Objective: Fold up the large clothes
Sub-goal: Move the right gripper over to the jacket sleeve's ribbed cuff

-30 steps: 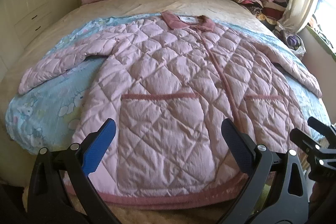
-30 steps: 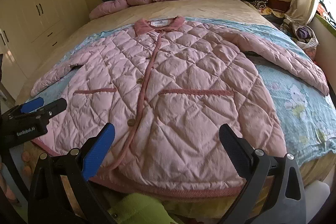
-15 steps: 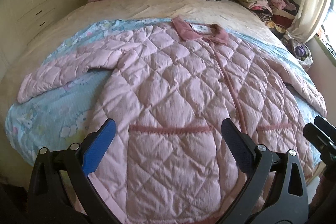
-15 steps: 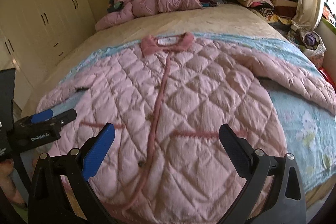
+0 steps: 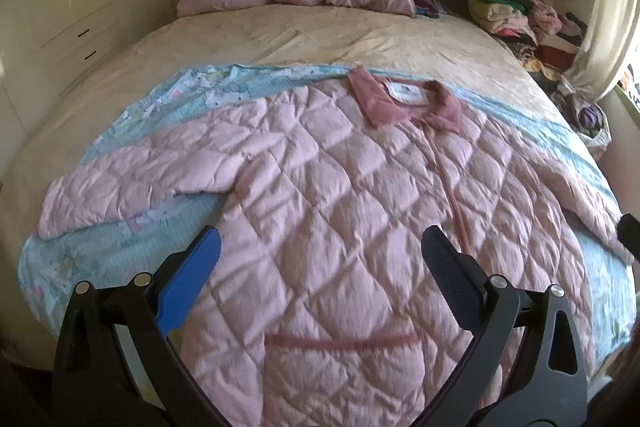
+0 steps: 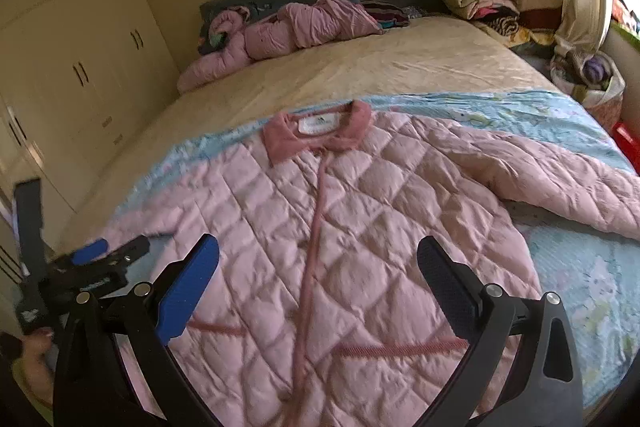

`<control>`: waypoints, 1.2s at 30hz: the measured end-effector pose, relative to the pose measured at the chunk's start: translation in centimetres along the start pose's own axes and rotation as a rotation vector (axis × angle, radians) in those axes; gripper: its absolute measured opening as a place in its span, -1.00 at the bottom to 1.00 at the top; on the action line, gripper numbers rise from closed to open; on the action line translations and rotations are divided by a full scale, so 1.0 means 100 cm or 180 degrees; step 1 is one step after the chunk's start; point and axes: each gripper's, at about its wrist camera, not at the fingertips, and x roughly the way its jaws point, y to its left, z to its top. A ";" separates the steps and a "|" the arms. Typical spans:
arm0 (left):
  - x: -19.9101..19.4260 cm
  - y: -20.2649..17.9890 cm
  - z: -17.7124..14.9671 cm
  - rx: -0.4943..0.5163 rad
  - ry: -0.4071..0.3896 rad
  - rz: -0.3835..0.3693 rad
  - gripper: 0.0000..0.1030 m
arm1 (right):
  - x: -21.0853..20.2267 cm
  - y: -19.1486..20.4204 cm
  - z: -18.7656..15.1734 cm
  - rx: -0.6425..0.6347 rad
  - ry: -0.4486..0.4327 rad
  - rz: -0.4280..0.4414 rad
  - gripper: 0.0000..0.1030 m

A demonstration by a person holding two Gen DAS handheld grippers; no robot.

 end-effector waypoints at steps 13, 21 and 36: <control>0.042 -0.002 0.062 -0.0133 -0.0045 0.0106 0.82 | 0.024 -0.052 0.063 0.0450 -0.0225 -0.0223 0.92; 0.079 -0.028 0.079 -0.0123 0.0010 0.0008 0.82 | 0.042 -0.115 0.085 0.0841 -0.0307 -0.0503 0.92; 0.149 -0.080 0.063 0.0050 0.0266 -0.0053 0.82 | 0.062 -0.236 0.065 0.1554 -0.0368 -0.1101 0.92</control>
